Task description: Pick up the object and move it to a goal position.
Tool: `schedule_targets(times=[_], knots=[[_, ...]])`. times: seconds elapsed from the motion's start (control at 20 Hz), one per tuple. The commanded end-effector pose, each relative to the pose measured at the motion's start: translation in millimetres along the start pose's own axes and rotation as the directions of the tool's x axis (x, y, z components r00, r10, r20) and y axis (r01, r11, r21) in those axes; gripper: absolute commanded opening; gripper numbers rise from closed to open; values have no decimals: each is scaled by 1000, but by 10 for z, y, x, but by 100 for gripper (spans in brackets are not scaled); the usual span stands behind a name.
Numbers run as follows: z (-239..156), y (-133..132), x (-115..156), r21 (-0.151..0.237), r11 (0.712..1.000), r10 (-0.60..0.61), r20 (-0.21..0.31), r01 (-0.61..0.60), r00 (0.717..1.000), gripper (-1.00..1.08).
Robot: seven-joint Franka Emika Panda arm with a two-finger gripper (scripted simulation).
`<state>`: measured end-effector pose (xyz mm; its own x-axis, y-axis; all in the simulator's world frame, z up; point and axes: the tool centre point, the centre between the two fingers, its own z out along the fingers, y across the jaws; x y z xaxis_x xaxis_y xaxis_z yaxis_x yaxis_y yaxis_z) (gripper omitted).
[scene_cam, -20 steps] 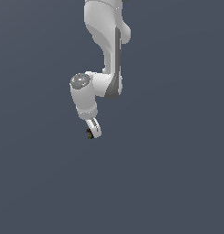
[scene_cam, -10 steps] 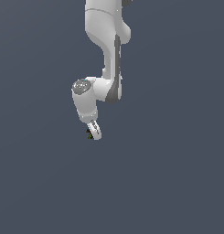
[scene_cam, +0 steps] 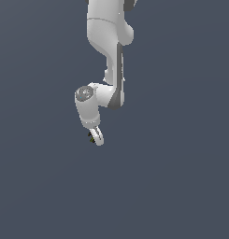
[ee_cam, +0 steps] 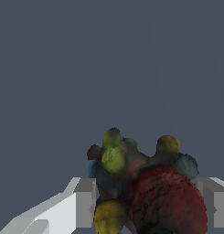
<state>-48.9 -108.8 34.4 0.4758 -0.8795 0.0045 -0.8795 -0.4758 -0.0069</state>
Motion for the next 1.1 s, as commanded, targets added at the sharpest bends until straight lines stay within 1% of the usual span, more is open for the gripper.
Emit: schedule_targets(times=[0.0,0.35,0.4,0.6,0.8,1.05], knots=[[48,21,-20,-7,1000,-1,5,1,1000,-100],[48,21,-20,-7,1000,-1,5,1,1000,-100],[-2,-9,2,2,1000,0,-1,0,1000,-100],[-12,-59,-23,2,1000,0,-1,0,1000,-100],[-37,-211,-99,1,1000,0,-1,0,1000,-100],[-90,-528,-255,0,1000,0,0,0,1000,-100]])
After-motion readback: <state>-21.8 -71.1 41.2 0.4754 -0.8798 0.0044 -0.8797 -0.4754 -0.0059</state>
